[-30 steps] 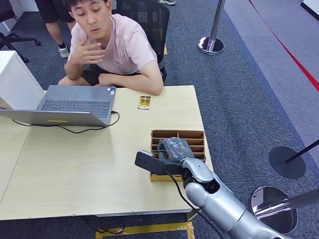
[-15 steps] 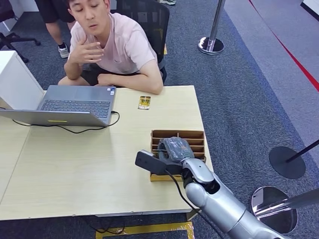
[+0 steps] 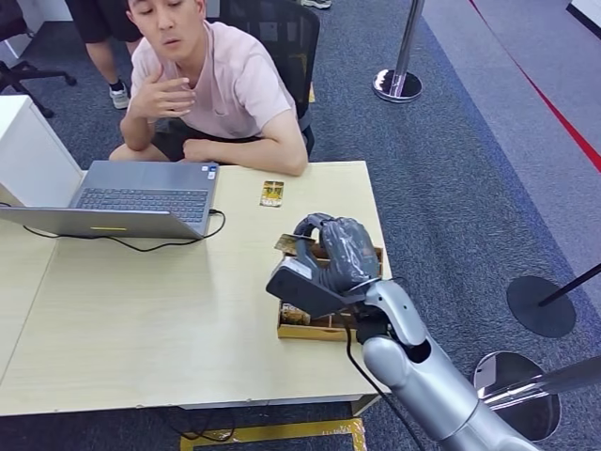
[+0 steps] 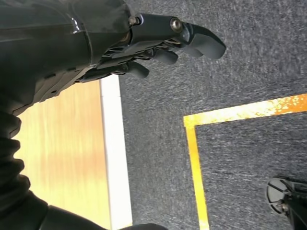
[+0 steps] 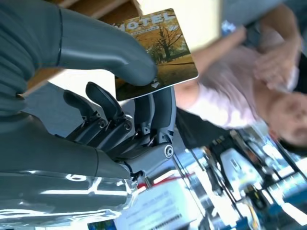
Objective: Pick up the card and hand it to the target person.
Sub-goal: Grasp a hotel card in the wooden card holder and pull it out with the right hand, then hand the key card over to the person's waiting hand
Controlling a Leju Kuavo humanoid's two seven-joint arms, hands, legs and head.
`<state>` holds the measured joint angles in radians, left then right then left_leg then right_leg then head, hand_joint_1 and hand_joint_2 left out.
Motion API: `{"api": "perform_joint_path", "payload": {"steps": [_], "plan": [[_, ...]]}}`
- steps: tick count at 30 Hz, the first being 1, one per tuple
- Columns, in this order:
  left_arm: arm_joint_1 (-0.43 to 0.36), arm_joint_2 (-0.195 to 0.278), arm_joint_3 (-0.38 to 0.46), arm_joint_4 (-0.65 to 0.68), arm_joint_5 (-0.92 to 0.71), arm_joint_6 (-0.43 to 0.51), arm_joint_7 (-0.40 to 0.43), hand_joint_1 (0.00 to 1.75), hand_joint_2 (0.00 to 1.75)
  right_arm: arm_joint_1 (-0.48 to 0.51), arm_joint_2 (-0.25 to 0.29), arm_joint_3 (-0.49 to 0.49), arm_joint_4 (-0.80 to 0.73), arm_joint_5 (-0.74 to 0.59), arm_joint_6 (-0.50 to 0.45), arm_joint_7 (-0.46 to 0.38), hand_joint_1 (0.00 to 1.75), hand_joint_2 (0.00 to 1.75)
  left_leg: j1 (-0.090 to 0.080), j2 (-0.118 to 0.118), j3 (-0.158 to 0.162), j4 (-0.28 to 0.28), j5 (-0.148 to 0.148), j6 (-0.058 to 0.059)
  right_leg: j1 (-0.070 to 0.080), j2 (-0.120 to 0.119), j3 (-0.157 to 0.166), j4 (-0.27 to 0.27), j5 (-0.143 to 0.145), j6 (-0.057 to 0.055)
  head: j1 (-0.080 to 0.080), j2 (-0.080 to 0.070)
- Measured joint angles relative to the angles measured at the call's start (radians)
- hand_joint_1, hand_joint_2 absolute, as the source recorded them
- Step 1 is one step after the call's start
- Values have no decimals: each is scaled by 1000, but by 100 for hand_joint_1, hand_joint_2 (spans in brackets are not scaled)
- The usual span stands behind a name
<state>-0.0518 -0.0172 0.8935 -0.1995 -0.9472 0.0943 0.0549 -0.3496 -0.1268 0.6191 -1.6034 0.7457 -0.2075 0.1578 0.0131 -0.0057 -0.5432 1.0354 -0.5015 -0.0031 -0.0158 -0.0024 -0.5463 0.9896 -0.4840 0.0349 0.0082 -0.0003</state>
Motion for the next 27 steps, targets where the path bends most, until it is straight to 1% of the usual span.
{"api": "perform_joint_path", "payload": {"steps": [5, 10, 15, 18, 20, 22, 25, 27], "plan": [[0, 0, 1, 0, -3, -1, -3, 0, 175, 18, -4, -29, -65, 2, -77, -79, 159, 175, 0, 0, 0, 0, 0, 0, 0, 0, 0, 0, 0, 0, 0, 0], [-1, -1, 0, 0, -17, -4, -11, 0, 175, 30, -6, -39, -89, 51, -172, -184, 159, 175, 0, 0, 0, 0, 0, 0, 0, 0, 0, 0, 0, 0, 0, 0], [-1, -1, 0, 0, -23, -6, -13, 0, 175, 35, -9, -39, -89, 66, -187, -204, 159, 175, 0, 0, 0, 0, 0, 0, 0, 0, 0, 0, 0, 0, 0, 0], [-2, -1, 0, 0, -35, -7, -15, 0, 175, 32, -9, -38, -77, 130, -218, -235, 159, 175, 0, 0, 0, 0, 0, 0, 0, 0, 0, 0, 0, 0, 0, 0], [-7, -1, -2, 0, -47, -11, -14, 0, 175, 16, -6, -35, -37, 207, -267, -268, 159, 175, 0, 0, -1, 0, 0, 0, 0, 0, 0, 0, 0, 0, 0, 0], [-15, -1, -3, 0, -59, -16, -8, 0, 175, -17, 7, -32, 44, 282, -333, -294, 159, 175, 0, 0, -1, 0, 0, 0, 0, 0, 0, 0, 0, 0, 0, 0], [-30, -1, -5, 0, -71, -20, 2, 0, 175, -89, 49, -26, 221, 342, -422, -309, 159, 175, 0, 0, -1, 0, 2, 0, 0, 0, 1, 0, 1, 0, 0, 0], [-37, -1, -8, 0, -78, -22, 7, 0, 175, -142, 83, -23, 350, 363, -448, -305, 159, 175, 0, 0, -1, 0, 3, 0, 0, 0, 0, 1, 2, -1, 0, 0]]}}
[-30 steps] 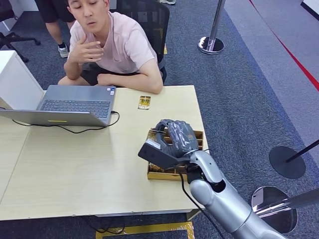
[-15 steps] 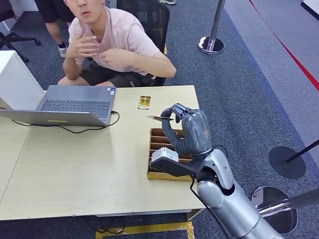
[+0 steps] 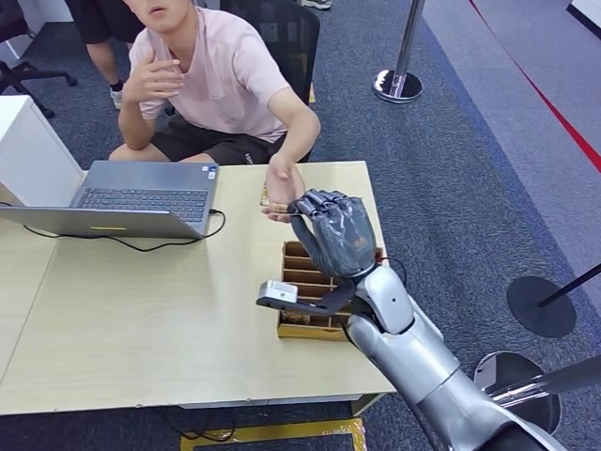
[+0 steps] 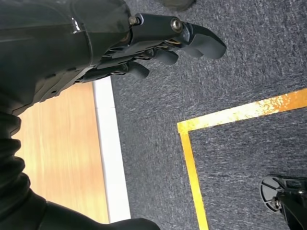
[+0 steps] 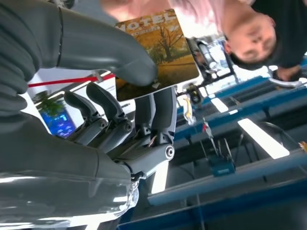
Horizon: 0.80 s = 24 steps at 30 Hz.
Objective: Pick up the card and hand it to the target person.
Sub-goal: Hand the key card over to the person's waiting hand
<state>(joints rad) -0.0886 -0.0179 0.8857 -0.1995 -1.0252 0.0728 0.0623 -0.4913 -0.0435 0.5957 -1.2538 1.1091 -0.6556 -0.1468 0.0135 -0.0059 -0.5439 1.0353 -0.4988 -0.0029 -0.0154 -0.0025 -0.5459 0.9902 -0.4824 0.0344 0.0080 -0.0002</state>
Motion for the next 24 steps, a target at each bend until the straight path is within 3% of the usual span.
{"api": "perform_joint_path", "payload": {"steps": [7, 15, 19, 23, 24], "plan": [[-10, 1, -2, 0, -12, -10, 11, 0, 175, -149, 84, 12, 327, 51, 12, 50, 159, 175, 0, 0, 0, 0, 0, 0, 0, 0, 0, 0, 0, 0, 0, 0], [-11, 1, -3, 0, -13, -22, 9, 0, 175, -230, 133, 17, 523, 60, 38, 83, 159, 175, 0, 0, 0, 0, 0, 0, 0, 0, -1, 0, 0, 0, 0, 0], [-11, 1, -4, 0, -18, -32, 4, 0, 175, -249, 144, 17, 579, 61, 40, 90, 0, 175, 0, 0, 0, 0, 0, 0, 0, 0, -1, 0, 0, 0, 0, 0], [-11, 3, -16, 0, -21, -29, -3, 0, 0, -265, 151, 17, 620, 57, 37, 94, 0, 175, 0, 0, 0, 0, 0, 0, 0, 0, -1, 0, 0, 0, 0, 0], [-11, 4, -17, 0, -20, -27, -4, 0, 0, -268, 151, 17, 627, 55, 36, 94, 0, 175, 0, 0, 0, 0, 0, 0, 0, 0, -1, 0, 0, 0, 0, 0]]}}
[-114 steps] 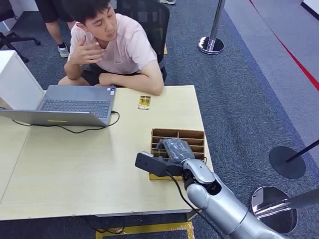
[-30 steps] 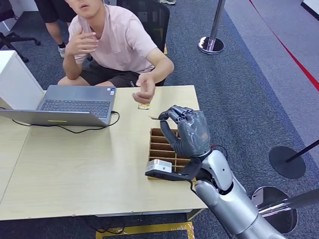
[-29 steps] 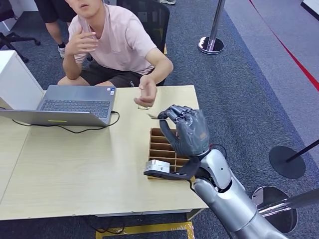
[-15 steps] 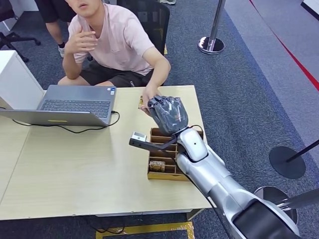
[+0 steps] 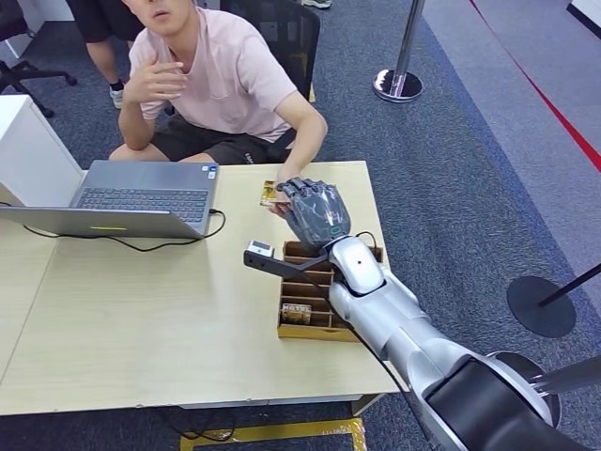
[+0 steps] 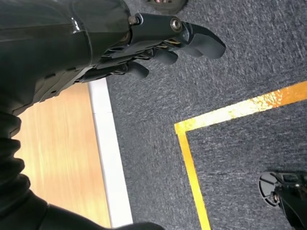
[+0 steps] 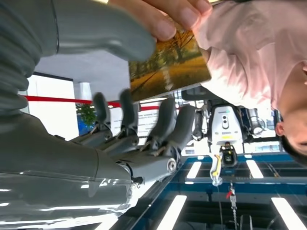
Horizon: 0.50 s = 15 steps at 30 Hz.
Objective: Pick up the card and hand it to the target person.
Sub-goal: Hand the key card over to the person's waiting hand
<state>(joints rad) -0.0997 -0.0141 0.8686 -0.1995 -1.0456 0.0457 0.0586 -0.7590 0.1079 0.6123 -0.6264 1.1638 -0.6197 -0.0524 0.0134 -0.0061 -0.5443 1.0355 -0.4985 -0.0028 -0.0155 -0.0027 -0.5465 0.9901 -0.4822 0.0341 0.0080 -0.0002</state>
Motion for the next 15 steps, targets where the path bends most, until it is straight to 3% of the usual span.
{"api": "perform_joint_path", "payload": {"steps": [10, 13, 15], "plan": [[1, 5, -1, 0, 11, 6, 0, 0, 0, -12, 3, -4, 32, -97, -14, -31, 0, 175, 0, 0, 0, 0, 0, 0, 0, 0, 0, 0, 0, 0, 0, 0], [3, 5, 0, 0, 19, 10, 0, 0, 0, -13, 4, -27, 31, -207, 3, -74, 0, 175, 0, 0, 0, 0, 0, 0, 0, 0, 0, 0, 0, 0, 0, 0], [7, 6, 0, 0, 25, 10, 0, 0, 0, -11, 8, -67, 26, -358, 60, -115, 0, 175, 0, 0, 0, 0, 0, 0, 0, 0, 0, 0, 0, 0, 0, 0]]}}
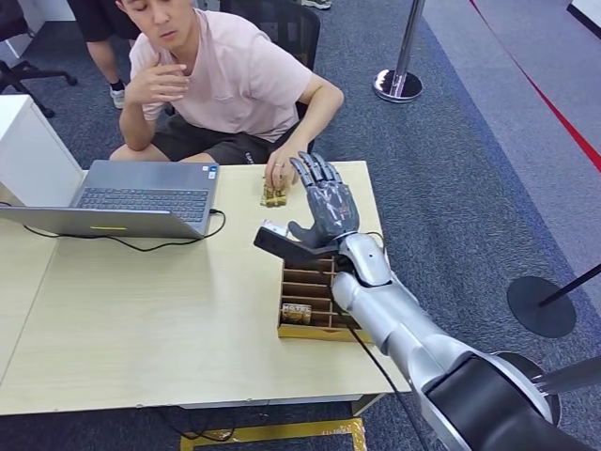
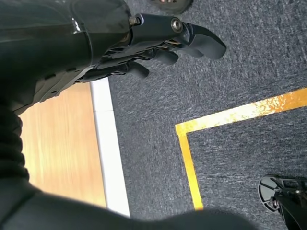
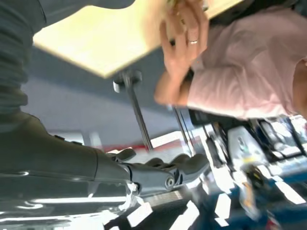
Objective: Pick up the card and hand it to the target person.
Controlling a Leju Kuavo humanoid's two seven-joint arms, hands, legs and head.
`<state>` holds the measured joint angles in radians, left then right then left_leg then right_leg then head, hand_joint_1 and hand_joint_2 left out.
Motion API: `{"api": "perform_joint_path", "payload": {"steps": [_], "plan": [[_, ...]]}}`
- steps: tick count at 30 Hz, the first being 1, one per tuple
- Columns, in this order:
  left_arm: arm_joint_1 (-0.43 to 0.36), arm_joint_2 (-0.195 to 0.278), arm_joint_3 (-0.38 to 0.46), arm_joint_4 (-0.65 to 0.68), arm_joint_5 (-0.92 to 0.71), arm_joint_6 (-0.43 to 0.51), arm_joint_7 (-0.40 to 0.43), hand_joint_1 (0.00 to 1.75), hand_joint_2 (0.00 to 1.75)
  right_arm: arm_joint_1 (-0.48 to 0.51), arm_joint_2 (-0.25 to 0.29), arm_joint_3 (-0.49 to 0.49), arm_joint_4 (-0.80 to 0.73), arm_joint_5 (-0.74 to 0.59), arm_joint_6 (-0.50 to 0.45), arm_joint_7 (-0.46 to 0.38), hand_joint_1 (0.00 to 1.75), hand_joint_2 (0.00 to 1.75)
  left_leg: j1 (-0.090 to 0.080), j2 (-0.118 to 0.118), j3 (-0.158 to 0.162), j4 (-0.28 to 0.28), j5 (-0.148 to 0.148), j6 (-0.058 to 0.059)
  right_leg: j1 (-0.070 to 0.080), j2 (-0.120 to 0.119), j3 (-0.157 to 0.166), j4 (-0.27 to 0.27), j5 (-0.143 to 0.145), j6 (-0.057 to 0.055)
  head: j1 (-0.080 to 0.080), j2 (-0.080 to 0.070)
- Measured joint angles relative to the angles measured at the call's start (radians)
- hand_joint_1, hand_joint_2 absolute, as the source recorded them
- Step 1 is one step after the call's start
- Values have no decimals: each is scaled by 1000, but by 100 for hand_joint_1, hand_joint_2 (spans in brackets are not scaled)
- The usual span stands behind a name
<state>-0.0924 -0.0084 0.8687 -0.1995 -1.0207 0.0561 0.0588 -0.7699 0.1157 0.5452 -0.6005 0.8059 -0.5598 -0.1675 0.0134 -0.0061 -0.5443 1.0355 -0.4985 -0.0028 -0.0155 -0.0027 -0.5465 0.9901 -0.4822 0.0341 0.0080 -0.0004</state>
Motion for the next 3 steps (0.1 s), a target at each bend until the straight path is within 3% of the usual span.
{"api": "perform_joint_path", "payload": {"steps": [3], "plan": [[8, 0, 0, 0, 9, -1, -2, 0, 0, 9, 9, -80, -22, -256, 124, -45, 0, 175, 0, 0, 0, 0, 0, 0, 0, 0, 0, 0, 0, 0, 0, 0]]}}
